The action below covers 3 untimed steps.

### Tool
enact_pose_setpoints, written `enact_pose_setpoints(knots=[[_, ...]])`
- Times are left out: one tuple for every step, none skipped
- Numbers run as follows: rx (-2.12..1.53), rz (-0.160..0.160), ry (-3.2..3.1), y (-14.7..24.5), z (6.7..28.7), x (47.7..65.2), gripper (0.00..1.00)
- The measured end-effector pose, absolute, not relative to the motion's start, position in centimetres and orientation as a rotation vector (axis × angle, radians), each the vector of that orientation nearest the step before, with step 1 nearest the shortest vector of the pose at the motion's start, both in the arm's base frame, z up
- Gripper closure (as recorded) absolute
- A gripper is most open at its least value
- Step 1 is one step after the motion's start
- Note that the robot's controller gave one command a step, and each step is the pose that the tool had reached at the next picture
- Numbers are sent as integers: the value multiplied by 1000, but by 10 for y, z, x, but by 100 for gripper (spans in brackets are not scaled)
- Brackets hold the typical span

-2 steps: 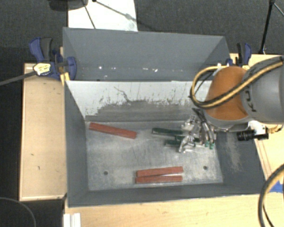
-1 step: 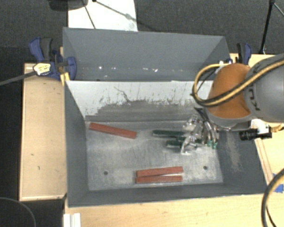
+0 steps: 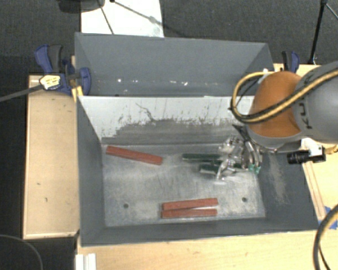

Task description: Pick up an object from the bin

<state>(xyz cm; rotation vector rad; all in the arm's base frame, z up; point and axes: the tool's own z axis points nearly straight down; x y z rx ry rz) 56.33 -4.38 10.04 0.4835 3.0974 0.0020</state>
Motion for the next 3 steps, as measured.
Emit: enact_pose_setpoints(knots=[[481,2,3097,-44,104,564,100],[481,2,3100,-44,107,563,100],[479,1,3107,-44,115,562,100]])
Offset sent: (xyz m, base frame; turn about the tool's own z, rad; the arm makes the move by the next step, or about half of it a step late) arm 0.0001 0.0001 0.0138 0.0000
